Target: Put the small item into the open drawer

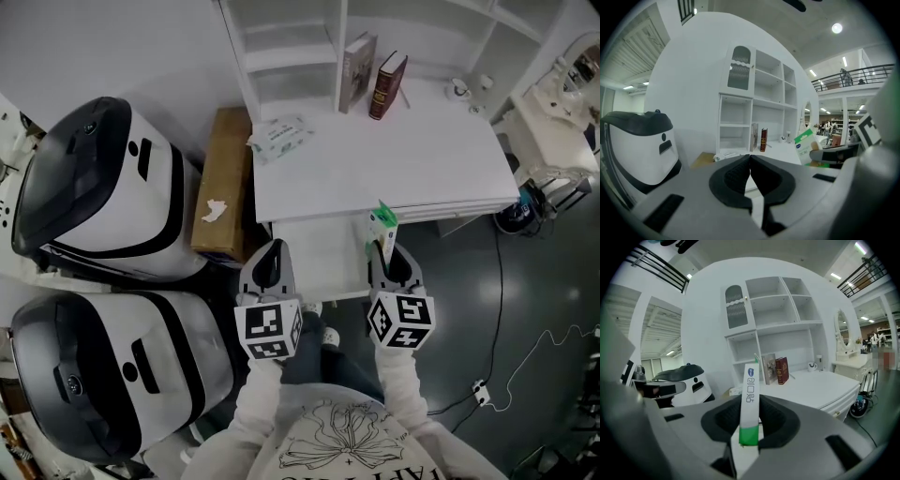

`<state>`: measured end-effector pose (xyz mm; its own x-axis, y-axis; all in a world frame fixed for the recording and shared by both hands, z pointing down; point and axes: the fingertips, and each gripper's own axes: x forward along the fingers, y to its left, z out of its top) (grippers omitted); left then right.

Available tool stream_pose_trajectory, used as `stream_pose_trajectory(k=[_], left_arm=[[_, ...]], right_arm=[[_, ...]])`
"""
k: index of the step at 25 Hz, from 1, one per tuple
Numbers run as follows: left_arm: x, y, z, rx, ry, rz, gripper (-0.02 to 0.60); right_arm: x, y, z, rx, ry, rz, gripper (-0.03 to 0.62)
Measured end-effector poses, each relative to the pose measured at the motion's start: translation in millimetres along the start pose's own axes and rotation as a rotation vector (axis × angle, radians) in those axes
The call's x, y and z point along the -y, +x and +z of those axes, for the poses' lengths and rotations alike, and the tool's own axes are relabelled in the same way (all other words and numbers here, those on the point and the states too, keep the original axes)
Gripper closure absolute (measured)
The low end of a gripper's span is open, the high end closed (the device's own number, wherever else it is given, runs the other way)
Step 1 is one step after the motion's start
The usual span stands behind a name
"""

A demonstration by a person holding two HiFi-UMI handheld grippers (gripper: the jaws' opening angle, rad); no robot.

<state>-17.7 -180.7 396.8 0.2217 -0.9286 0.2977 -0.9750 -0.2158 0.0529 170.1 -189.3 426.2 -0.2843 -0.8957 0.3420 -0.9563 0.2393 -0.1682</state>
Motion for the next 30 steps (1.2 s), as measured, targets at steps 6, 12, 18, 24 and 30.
stream_pose_trajectory(k=[6,12,18,24,30], left_arm=[[-12,37,-25,-0.065,-0.020,-0.026,0.577],[-32,73,-49,-0.118,-0.038,-0.040,0.577],[-51,97,-73,-0.169,-0.051,-0.043,0.577],[-66,117,-89,-0.203,-0.062,-0.045,0.577],[-74,131,-104,-0.227,-0.070,-0.057,0.577]], right_arm=[[-1,40,-30,-0.096,0.005,0.003,0.503],[-9,81,-73,-0.210,0.009,0.017,0.503],[-16,114,-127,-0.343,-0.018,0.042,0.503],[-14,144,-177,-0.469,-0.006,0.046,0.503],[-15,168,-226,-0.597,-0.003,0.065,0.505]])
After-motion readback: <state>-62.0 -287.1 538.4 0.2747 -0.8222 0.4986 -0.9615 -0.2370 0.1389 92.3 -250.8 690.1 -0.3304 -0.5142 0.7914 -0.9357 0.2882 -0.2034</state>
